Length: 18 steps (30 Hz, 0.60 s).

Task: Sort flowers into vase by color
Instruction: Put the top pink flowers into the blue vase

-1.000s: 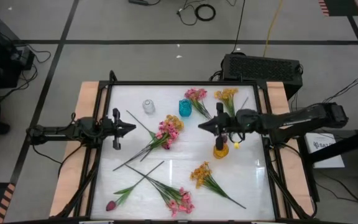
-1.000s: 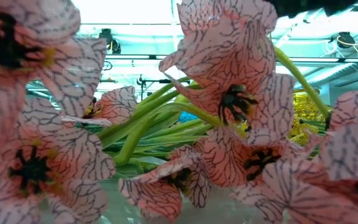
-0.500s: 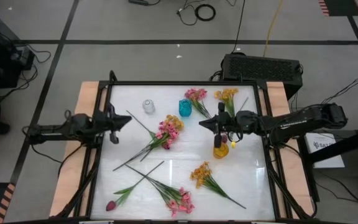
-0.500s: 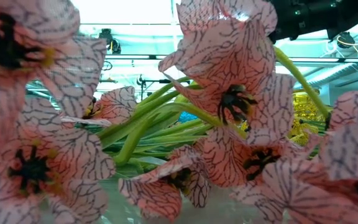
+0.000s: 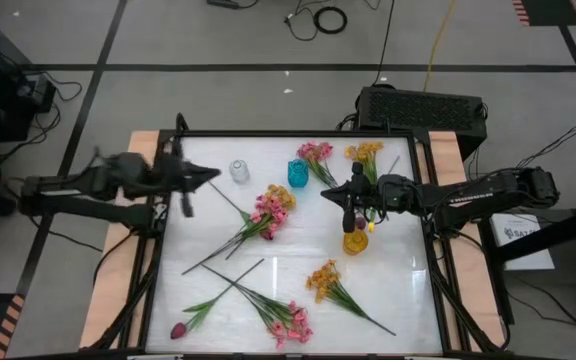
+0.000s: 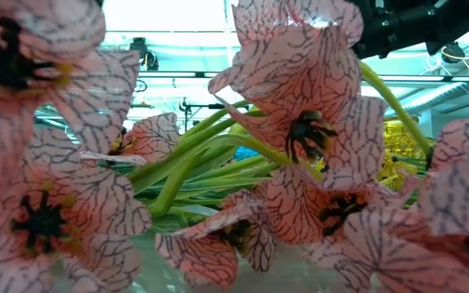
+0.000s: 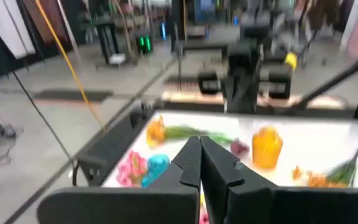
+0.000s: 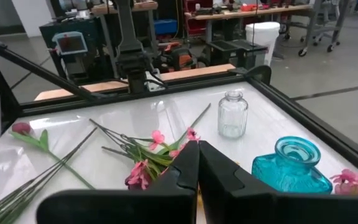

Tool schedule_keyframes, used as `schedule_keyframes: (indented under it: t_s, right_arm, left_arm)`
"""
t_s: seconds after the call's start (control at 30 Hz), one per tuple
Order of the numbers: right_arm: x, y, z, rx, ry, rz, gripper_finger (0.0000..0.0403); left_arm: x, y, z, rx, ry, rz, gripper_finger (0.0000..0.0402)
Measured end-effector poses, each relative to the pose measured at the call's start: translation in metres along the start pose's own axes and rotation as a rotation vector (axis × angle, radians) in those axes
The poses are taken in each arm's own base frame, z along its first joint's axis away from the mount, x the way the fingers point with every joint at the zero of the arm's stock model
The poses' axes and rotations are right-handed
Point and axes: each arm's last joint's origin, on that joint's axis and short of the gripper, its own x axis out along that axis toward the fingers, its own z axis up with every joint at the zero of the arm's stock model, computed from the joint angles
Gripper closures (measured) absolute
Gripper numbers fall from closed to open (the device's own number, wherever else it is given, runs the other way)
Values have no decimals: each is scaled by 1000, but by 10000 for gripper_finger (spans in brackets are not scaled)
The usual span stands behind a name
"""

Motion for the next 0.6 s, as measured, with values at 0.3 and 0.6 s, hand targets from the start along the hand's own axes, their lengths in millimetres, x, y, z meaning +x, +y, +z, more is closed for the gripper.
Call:
schedule_keyframes:
  t_s: [0.3,0.6]
  right_arm:
    - [0,0,0,71,3,-2,403]
    - [0,-2,-4,66,38,-41,403]
  left_arm:
    - [65,-24,-22,-126,149,-108,391]
    - [82,-59,-29,-105,160,-204,390]
